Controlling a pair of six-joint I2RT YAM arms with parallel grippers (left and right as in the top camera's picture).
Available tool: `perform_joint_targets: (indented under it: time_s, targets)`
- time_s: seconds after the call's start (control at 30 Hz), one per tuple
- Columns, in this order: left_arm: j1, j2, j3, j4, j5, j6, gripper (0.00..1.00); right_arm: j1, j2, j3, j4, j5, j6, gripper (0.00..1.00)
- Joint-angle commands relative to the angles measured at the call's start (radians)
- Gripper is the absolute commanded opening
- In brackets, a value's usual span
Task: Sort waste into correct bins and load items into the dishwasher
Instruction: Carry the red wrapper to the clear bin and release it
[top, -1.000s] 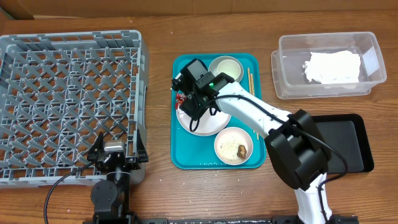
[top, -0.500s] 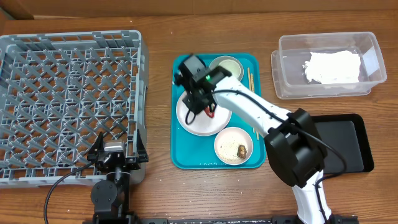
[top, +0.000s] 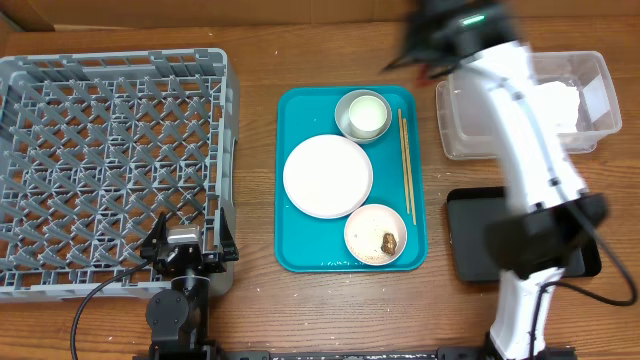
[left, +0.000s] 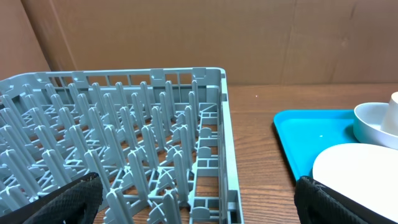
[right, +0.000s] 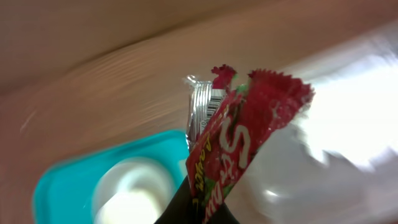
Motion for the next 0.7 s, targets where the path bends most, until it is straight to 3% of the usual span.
perform_joint_targets:
  time_s: [0.0, 0.13, 0.2, 0.23, 0.27, 0.3, 0.67]
  targets:
    - [0.009, -0.008, -0.003, 0.002, 0.002, -0.013, 1.00, -0.187, 0.010, -0.014, -0.018, -0.195, 0.267, 0.04]
    - [0.009, -0.008, -0.003, 0.002, 0.002, -0.013, 1.00, -0.328, 0.046, -0.046, 0.031, -0.409, 0.266, 0.05]
    - [0.009, -0.008, -0.003, 0.002, 0.002, -0.013, 1.00, -0.360, 0.059, -0.064, 0.059, -0.444, 0.266, 0.31]
    - [0.009, -0.008, -0.003, 0.002, 0.002, -0.013, 1.00, -0.380, 0.074, -0.069, 0.080, -0.464, 0.249, 0.70]
    - [0.009, -0.008, -0.003, 0.002, 0.002, -0.013, 1.00, -0.385, 0.077, -0.069, 0.086, -0.486, 0.224, 0.83]
    - [0.009, -0.008, -0.003, 0.002, 0.002, -0.013, 1.00, -0.389, 0.077, -0.069, 0.090, -0.517, 0.195, 0.88]
    - [0.009, -0.008, -0.003, 0.002, 0.002, -0.013, 1.00, -0.377, -0.098, -0.033, -0.017, -0.690, 0.165, 0.89]
